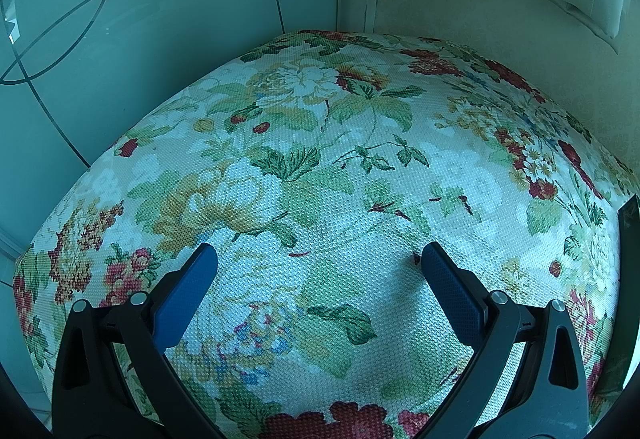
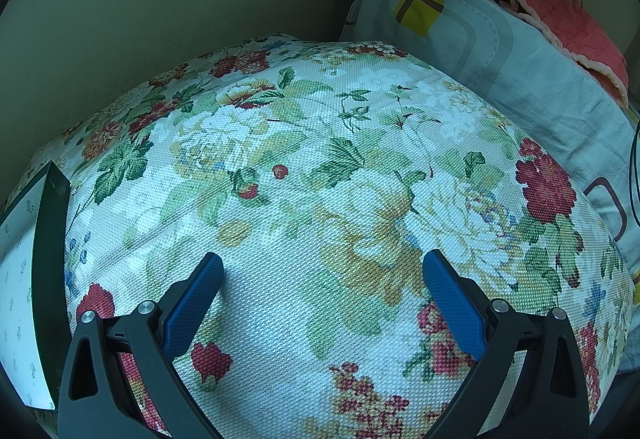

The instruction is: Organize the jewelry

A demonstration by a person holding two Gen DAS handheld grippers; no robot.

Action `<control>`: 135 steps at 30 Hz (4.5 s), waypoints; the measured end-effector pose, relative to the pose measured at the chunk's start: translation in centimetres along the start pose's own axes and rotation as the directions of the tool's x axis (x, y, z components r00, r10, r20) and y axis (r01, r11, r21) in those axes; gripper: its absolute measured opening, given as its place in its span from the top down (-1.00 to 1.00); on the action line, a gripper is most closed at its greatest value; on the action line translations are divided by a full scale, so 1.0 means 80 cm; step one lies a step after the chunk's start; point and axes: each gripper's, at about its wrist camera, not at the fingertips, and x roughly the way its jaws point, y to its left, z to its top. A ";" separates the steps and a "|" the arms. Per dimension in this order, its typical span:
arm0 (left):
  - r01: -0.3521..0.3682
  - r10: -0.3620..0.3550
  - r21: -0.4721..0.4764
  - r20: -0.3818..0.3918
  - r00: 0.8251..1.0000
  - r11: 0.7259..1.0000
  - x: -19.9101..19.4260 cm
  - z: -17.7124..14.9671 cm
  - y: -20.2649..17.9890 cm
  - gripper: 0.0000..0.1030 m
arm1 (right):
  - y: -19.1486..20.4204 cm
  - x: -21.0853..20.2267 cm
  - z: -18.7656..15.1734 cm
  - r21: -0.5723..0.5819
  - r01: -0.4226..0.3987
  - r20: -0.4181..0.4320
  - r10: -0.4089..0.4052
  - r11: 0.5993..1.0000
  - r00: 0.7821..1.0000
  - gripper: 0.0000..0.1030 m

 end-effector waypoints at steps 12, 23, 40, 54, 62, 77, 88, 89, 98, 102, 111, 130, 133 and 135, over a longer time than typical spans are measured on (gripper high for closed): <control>0.115 -0.128 0.161 0.069 0.989 0.980 -0.110 -0.055 -0.053 -0.96 | 0.013 -0.101 -0.023 -0.109 -0.024 0.136 0.039 0.994 0.990 -0.92; 0.272 -0.311 0.354 0.055 0.949 0.895 -0.250 -0.145 -0.127 -0.96 | 0.072 -0.207 -0.137 -0.251 -0.274 -0.039 0.273 0.928 0.961 -0.92; 0.286 -0.308 0.387 -0.006 0.951 0.876 -0.269 -0.186 -0.138 -0.96 | 0.145 -0.262 -0.205 -0.457 -0.302 -0.005 0.338 0.837 0.941 -0.92; 0.262 -0.274 0.379 -0.024 0.961 0.887 -0.241 -0.185 -0.130 -0.96 | 0.094 -0.053 -0.043 -0.427 -0.209 -0.085 0.191 0.880 0.978 -0.92; 0.263 -0.265 0.357 -0.044 0.963 0.896 -0.225 -0.181 -0.129 -0.96 | 0.056 -0.029 -0.041 -0.418 -0.308 -0.075 0.306 0.854 0.949 -0.92; 0.280 -0.283 0.377 -0.049 0.958 0.883 -0.227 -0.190 -0.129 -0.96 | 0.055 -0.030 -0.041 -0.418 -0.307 -0.076 0.304 0.855 0.950 -0.93; 0.329 -0.327 0.360 -0.066 0.943 0.873 -0.241 -0.188 -0.124 -0.96 | 0.055 -0.029 -0.040 -0.418 -0.307 -0.076 0.304 0.855 0.950 -0.93; 0.331 -0.331 0.361 -0.064 0.941 0.872 -0.243 -0.188 -0.124 -0.96 | 0.055 -0.030 -0.041 -0.418 -0.307 -0.076 0.304 0.855 0.950 -0.93; 0.333 -0.340 0.360 -0.046 0.939 0.872 -0.251 -0.184 -0.125 -0.96 | 0.055 -0.029 -0.040 -0.418 -0.307 -0.076 0.304 0.855 0.950 -0.93; 0.340 -0.336 0.362 -0.075 0.939 0.868 -0.245 -0.189 -0.129 -0.96 | 0.055 -0.030 -0.041 -0.418 -0.308 -0.076 0.305 0.855 0.949 -0.93; 0.349 -0.333 0.384 -0.109 0.937 0.855 -0.240 -0.203 -0.140 -0.96 | 0.055 -0.029 -0.040 -0.418 -0.308 -0.076 0.305 0.855 0.949 -0.93; 0.340 -0.320 0.375 -0.117 0.940 0.862 -0.234 -0.205 -0.135 -0.96 | 0.055 -0.030 -0.040 -0.418 -0.308 -0.076 0.305 0.855 0.949 -0.93; 0.336 -0.317 0.379 -0.113 0.942 0.863 -0.233 -0.205 -0.135 -0.96 | 0.055 -0.030 -0.040 -0.418 -0.308 -0.076 0.305 0.855 0.949 -0.93; 0.328 -0.311 0.383 -0.109 0.944 0.863 -0.231 -0.205 -0.135 -0.96 | 0.055 -0.029 -0.040 -0.418 -0.308 -0.076 0.305 0.855 0.949 -0.93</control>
